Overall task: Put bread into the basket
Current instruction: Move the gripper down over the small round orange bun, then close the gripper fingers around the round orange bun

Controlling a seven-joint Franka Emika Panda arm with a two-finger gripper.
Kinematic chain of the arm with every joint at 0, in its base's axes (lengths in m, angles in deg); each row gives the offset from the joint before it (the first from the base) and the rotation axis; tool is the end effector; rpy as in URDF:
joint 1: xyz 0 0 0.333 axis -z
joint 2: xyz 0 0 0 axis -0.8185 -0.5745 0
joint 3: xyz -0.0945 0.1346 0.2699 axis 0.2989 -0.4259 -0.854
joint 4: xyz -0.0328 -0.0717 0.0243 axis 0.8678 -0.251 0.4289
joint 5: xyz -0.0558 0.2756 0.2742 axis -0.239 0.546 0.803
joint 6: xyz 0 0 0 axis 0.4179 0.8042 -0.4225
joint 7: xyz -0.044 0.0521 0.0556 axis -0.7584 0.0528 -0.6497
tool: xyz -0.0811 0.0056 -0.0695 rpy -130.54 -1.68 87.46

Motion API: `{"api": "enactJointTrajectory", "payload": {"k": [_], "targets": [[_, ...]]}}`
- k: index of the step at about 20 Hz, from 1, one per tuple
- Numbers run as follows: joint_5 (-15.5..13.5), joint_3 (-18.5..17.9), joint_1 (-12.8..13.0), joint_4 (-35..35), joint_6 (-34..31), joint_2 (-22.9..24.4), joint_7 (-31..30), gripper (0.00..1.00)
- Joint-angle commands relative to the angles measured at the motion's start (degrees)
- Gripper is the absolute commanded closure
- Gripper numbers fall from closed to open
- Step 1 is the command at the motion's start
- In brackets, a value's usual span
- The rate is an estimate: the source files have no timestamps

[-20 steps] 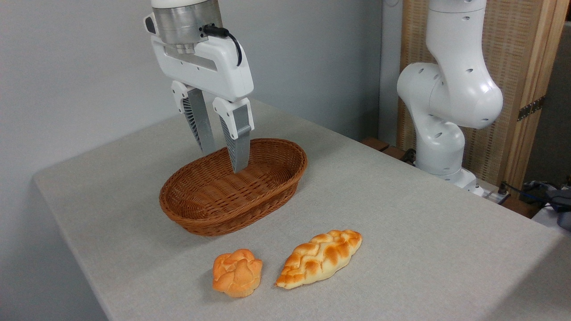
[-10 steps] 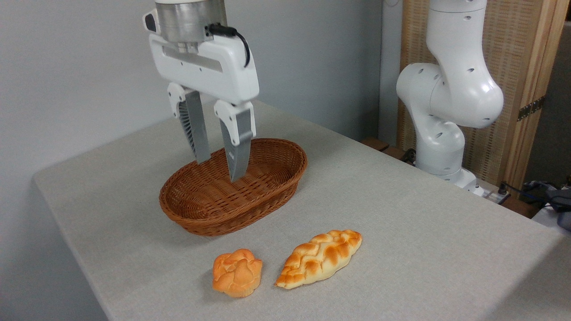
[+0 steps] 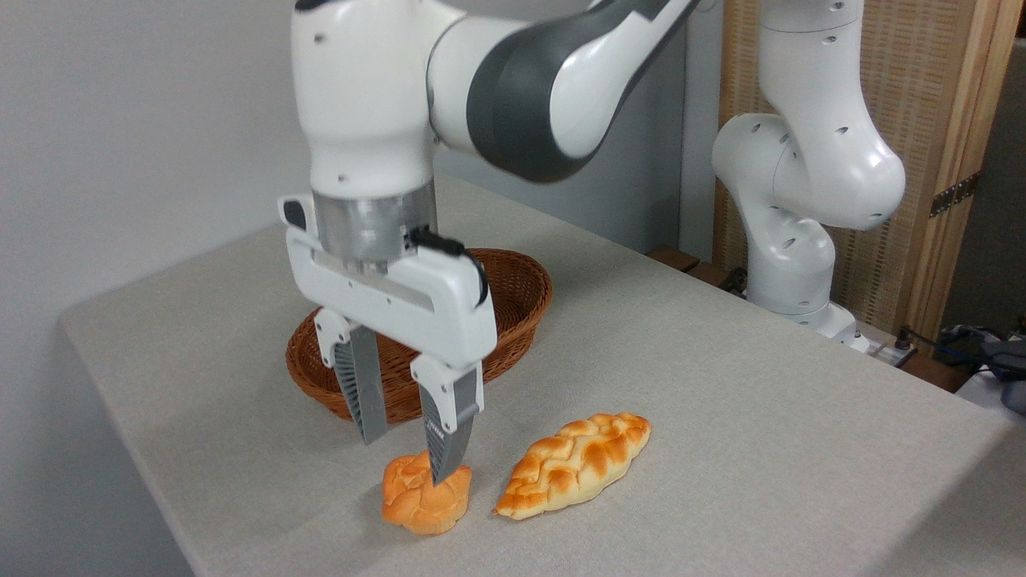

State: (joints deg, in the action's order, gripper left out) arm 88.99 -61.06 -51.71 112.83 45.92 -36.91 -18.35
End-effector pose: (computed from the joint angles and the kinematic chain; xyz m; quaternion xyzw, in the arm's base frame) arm 0.6024 0.0226 0.4907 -0.9555 0.2875 -0.0610 0.0272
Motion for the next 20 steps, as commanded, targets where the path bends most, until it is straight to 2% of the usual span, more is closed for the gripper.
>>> {"api": "enactJointTrajectory", "payload": {"k": [1,8,12,13,15,16,20], "targets": [[-0.9,0.3,0.4,2.4,2.7,0.5,0.6,0.00],[-0.4,1.1,0.9,7.4,3.8,-0.7,2.4,0.00],[-1.0,1.2,0.8,9.0,7.2,-0.9,2.3,0.01],[-1.2,1.2,0.8,9.0,7.2,-1.1,2.2,0.09],[-1.3,1.3,0.8,9.0,7.2,-1.3,2.4,0.41],[-1.3,1.3,0.8,9.0,7.3,-1.3,2.4,0.50],[-3.8,1.8,0.8,9.0,7.1,-1.4,2.3,0.57]]}}
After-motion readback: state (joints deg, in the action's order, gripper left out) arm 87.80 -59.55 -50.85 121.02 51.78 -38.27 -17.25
